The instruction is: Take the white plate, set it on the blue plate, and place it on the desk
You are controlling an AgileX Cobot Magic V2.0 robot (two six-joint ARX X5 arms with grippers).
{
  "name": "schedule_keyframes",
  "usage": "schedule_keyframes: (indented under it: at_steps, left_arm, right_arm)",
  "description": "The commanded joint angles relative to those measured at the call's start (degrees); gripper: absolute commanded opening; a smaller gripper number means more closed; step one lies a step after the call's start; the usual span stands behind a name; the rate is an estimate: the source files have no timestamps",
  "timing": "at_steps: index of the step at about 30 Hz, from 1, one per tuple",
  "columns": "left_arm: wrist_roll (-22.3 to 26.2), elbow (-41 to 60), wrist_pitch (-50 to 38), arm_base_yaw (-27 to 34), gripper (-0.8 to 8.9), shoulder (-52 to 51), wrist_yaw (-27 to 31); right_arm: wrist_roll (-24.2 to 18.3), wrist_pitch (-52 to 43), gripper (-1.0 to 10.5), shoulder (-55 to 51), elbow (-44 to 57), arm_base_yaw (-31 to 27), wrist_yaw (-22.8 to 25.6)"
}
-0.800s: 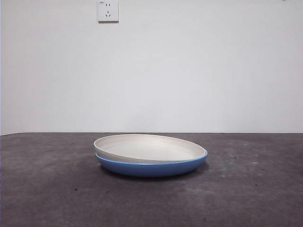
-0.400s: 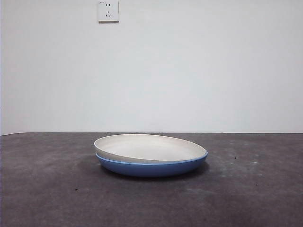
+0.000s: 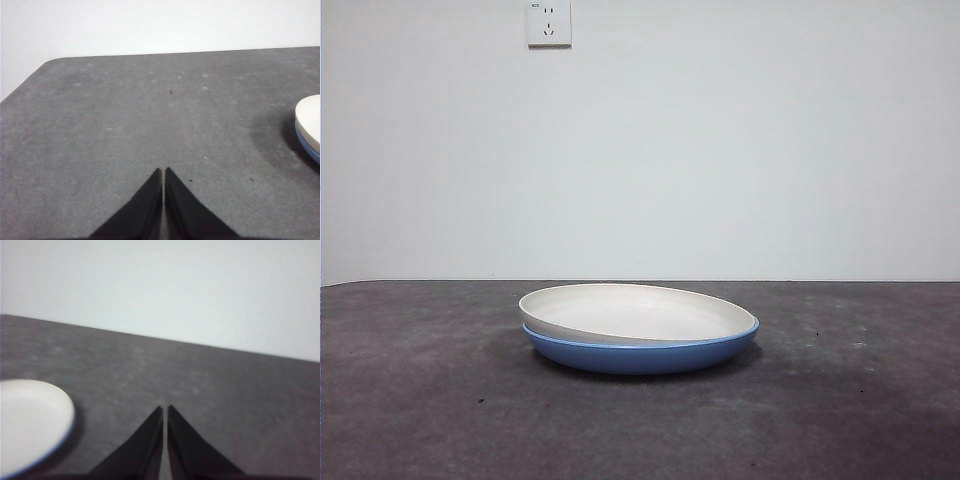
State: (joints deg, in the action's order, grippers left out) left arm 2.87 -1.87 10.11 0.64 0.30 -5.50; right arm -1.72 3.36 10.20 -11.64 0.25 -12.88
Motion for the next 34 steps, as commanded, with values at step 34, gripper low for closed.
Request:
schedule_keyframes:
  at_steps: [34]
  left_arm:
    - [-0.4, 1.2, 0.5, 0.1, 0.09, -0.1, 0.1]
  right_arm:
    - [4.6, 5.7, 0.1, -10.0, 11.0, -0.4, 5.9]
